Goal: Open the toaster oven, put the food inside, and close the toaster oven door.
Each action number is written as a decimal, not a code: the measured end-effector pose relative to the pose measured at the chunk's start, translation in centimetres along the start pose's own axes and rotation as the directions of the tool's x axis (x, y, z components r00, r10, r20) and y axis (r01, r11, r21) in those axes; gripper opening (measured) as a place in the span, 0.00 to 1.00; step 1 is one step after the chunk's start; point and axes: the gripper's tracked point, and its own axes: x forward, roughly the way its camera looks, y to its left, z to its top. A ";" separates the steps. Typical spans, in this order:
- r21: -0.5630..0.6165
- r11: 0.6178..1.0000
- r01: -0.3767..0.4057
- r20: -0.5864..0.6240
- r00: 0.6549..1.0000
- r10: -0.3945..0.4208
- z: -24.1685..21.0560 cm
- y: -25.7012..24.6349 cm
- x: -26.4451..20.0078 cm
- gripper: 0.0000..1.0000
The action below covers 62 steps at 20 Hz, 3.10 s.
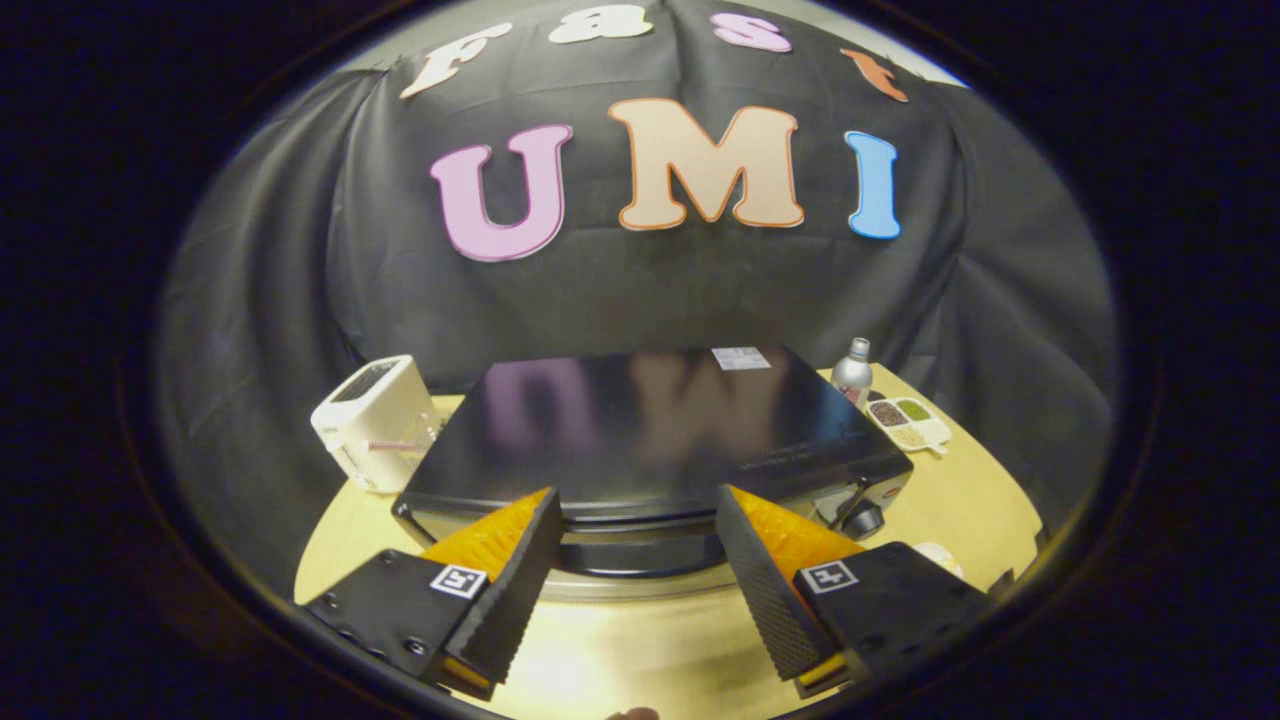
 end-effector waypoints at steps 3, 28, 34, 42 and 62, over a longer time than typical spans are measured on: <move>0.006 1.000 -0.001 -0.011 1.000 0.001 -0.2 -0.1 -0.4 0.97; -0.045 0.999 0.012 -0.348 0.937 -0.027 -9.5 -2.1 -8.1 0.97; -0.121 0.993 -0.011 -0.449 0.892 -0.045 -14.7 -2.6 -7.6 0.97; -0.077 0.997 -0.006 -0.576 0.816 -0.040 -21.3 -3.0 -6.5 0.97; 0.077 0.899 0.432 -0.532 0.780 -0.329 -15.0 -22.8 -3.5 0.97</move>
